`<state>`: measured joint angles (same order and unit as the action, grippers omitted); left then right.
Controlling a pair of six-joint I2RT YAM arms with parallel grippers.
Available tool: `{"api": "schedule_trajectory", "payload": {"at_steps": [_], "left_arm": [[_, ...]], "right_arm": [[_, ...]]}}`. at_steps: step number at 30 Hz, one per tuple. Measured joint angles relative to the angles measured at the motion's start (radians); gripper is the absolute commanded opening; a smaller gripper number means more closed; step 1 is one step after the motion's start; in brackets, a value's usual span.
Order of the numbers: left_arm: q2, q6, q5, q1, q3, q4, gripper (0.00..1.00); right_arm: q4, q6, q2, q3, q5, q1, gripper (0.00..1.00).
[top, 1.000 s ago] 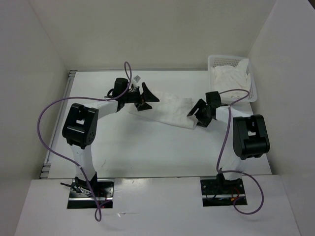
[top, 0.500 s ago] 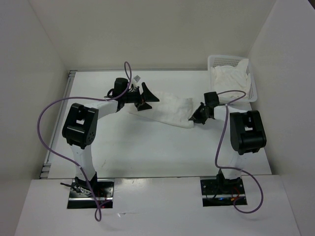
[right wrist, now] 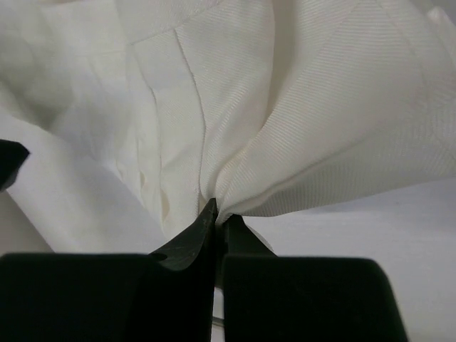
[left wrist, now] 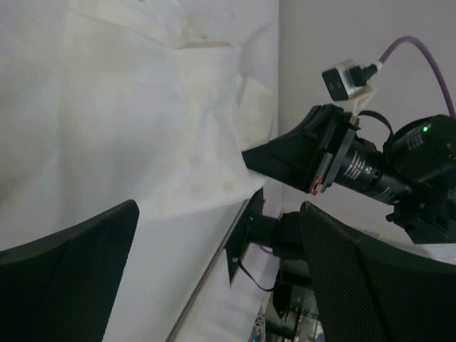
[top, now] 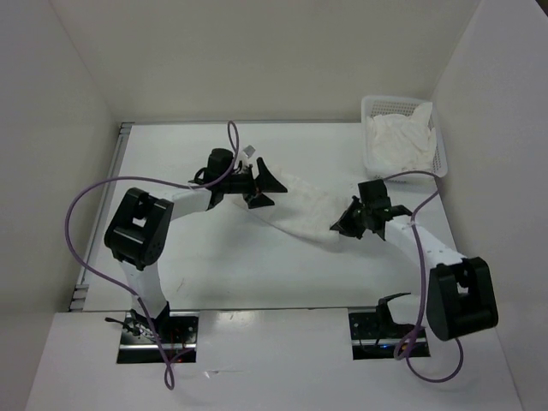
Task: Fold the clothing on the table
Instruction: Fold the skirt
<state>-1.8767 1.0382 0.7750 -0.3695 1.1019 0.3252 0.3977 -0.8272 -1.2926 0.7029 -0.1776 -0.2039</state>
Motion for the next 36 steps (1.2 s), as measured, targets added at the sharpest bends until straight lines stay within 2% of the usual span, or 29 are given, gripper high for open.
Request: {"api": "schedule_trajectory", "payload": {"at_steps": [3,8,18,26,36], "left_arm": [[0.016,0.039,-0.005,-0.067,-0.014,0.041,1.0],[0.016,0.071,-0.016,-0.172,-0.014,0.072,1.0],[-0.027,0.085,-0.12,-0.174,-0.025,0.095,1.0],[-0.088,0.033,-0.212,-0.18,-0.025,0.062,1.0],[-0.127,-0.027,-0.309,-0.254,0.023,-0.008,1.0]], "right_arm": [[0.026,-0.021,0.069,-0.018,0.008,-0.006,0.01],[0.048,-0.044,0.088,-0.057,0.023,-0.014,0.01],[0.08,-0.078,0.162,-0.073,0.032,-0.038,0.01],[0.106,-0.109,0.23,-0.082,0.034,-0.049,0.01],[0.138,-0.12,0.25,-0.085,0.052,-0.06,0.01]]}}
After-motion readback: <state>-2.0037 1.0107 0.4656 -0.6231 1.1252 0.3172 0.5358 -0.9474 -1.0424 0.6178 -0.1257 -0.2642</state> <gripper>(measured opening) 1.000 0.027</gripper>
